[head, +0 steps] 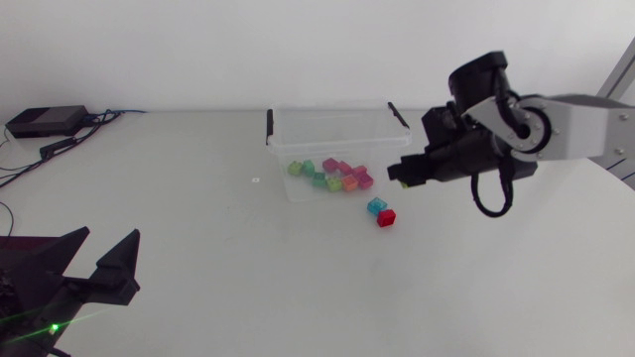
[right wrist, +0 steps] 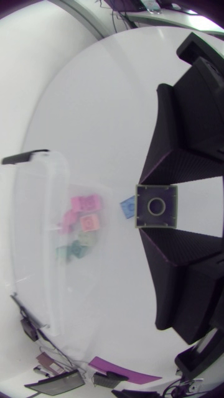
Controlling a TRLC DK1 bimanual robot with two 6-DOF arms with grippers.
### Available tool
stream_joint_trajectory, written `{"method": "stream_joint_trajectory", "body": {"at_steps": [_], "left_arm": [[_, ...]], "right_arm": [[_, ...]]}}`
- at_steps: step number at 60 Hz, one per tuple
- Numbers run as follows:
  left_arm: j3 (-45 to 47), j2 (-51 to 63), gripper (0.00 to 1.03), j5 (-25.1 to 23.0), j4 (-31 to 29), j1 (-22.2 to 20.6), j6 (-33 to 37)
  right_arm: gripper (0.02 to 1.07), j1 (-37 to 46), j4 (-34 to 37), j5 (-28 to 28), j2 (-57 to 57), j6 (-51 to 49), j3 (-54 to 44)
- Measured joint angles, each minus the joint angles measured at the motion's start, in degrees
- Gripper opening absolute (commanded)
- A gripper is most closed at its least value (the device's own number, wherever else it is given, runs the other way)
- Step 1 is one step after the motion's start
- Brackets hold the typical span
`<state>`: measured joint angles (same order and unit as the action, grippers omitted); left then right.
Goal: Pick up the duplo bricks and place them in the container
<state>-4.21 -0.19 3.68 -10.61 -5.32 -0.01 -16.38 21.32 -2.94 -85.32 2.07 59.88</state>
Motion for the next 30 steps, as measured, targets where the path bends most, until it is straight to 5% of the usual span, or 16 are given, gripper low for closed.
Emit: {"method": "stream_joint_trajectory", "body": {"at_steps": [30], "left_arm": [[0.0,0.0,0.98,0.0,-0.02,0.0,0.0]], "right_arm": [[0.35,-2.36,-8.22,1.31,-7.74,-1.22,15.52]]}}
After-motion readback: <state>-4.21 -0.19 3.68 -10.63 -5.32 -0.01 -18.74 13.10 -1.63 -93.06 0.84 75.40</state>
